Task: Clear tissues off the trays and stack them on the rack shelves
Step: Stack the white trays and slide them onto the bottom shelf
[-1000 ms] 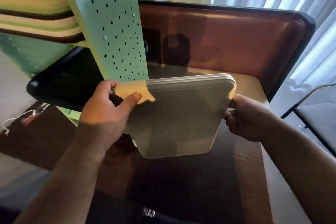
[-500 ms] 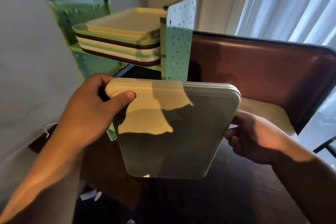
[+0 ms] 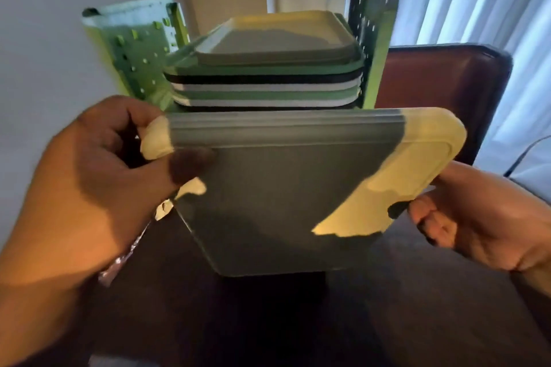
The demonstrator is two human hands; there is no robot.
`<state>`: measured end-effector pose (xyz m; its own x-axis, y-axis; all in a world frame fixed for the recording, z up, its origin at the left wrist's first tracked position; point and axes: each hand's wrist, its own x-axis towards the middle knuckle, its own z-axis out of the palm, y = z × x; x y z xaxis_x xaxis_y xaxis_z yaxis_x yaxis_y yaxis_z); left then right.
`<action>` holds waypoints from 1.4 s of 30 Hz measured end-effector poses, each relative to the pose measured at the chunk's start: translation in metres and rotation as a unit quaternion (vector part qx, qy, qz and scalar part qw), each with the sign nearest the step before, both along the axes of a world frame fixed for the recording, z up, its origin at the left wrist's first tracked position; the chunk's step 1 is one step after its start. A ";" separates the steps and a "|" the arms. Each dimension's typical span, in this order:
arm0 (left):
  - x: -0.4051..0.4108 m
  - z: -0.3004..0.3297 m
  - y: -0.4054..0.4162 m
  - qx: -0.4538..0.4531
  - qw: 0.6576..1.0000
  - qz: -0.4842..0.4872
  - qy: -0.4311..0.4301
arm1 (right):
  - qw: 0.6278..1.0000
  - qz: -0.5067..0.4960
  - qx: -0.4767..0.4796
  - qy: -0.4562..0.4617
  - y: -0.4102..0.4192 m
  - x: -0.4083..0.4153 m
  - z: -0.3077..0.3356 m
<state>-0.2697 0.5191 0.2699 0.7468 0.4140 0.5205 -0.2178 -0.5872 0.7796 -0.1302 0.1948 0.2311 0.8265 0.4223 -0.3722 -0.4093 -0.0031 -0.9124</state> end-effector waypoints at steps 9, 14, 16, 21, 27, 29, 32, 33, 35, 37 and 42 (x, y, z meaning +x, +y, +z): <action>0.004 0.005 0.057 -0.089 0.990 -0.107 -0.006 | 0.995 -0.090 0.001 -0.036 0.047 -0.049 0.001; -0.007 -0.015 0.077 -0.092 0.987 -0.129 0.000 | 0.991 -0.120 -0.033 -0.043 0.063 -0.061 -0.009; -0.011 -0.023 0.086 -0.064 0.990 -0.124 0.021 | 0.989 -0.134 -0.049 -0.049 0.070 -0.062 -0.015; -0.030 -0.057 0.099 -0.041 0.995 -0.092 0.020 | 0.984 -0.154 -0.031 -0.083 0.083 -0.068 -0.030; -0.044 -0.074 0.107 0.012 0.988 -0.146 0.046 | 0.981 -0.182 -0.020 -0.071 0.083 -0.072 -0.058; -0.044 -0.079 0.107 0.052 0.984 -0.167 0.039 | 0.981 -0.186 -0.010 -0.048 0.084 -0.070 -0.066; -0.040 -0.093 0.106 0.130 0.972 -0.195 0.019 | 0.981 -0.190 0.004 -0.023 0.082 -0.069 -0.081; -0.038 -0.100 0.106 0.141 0.968 -0.205 0.016 | 0.980 -0.198 0.007 -0.018 0.081 -0.068 -0.087; -0.033 -0.112 0.106 0.155 0.964 -0.217 0.017 | 0.978 -0.208 0.029 -0.011 0.080 -0.069 -0.100; -0.028 -0.128 0.109 0.175 0.958 -0.224 0.028 | 0.974 -0.221 0.054 -0.006 0.080 -0.068 -0.112; -0.016 -0.170 0.120 0.195 0.941 -0.265 0.074 | 0.976 -0.205 0.052 0.052 0.081 -0.069 -0.142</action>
<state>-0.2857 0.6393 0.0995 0.8706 -0.2382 0.4305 -0.4674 -0.6735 0.5726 -0.1988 0.2756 0.0892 0.8939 0.1048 -0.4358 -0.4473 0.2705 -0.8525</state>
